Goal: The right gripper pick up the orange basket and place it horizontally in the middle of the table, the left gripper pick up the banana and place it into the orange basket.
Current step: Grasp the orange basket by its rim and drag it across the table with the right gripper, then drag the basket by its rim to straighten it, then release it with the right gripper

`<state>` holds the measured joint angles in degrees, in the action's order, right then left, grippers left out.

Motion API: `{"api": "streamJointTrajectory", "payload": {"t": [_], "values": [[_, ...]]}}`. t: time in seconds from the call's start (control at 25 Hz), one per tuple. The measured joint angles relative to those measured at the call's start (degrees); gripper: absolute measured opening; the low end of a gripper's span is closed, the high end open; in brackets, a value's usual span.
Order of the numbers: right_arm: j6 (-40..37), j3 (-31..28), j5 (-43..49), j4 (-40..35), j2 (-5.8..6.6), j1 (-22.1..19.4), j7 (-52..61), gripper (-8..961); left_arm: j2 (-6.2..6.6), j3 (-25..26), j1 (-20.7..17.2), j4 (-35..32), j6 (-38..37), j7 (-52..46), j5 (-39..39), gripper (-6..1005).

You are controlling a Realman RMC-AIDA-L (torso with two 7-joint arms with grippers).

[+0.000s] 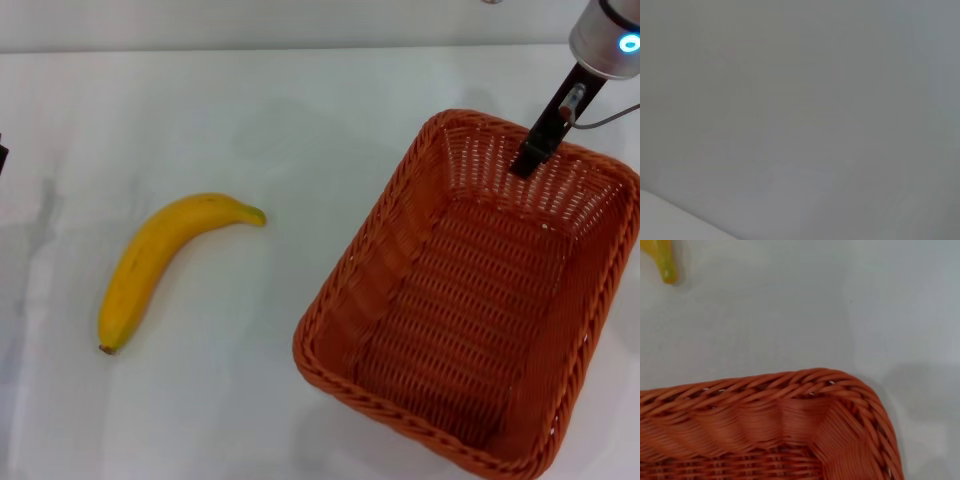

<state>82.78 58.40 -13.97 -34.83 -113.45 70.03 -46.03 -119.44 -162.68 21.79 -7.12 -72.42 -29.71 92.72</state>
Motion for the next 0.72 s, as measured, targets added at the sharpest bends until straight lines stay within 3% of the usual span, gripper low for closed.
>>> {"api": "streamJointTrajectory", "payload": {"t": [0.44,0.72], "values": [[8.37,-2.85,-0.55,-1.67,1.71,2.54,0.97,208,0.00,0.00,0.04,0.00,0.00,0.00,0.00,878],[12.12,-6.47,-0.58,-1.20,4.37,4.94,2.50,173,0.00,0.00,0.49,0.00,0.00,0.00,0.00,878]]}}
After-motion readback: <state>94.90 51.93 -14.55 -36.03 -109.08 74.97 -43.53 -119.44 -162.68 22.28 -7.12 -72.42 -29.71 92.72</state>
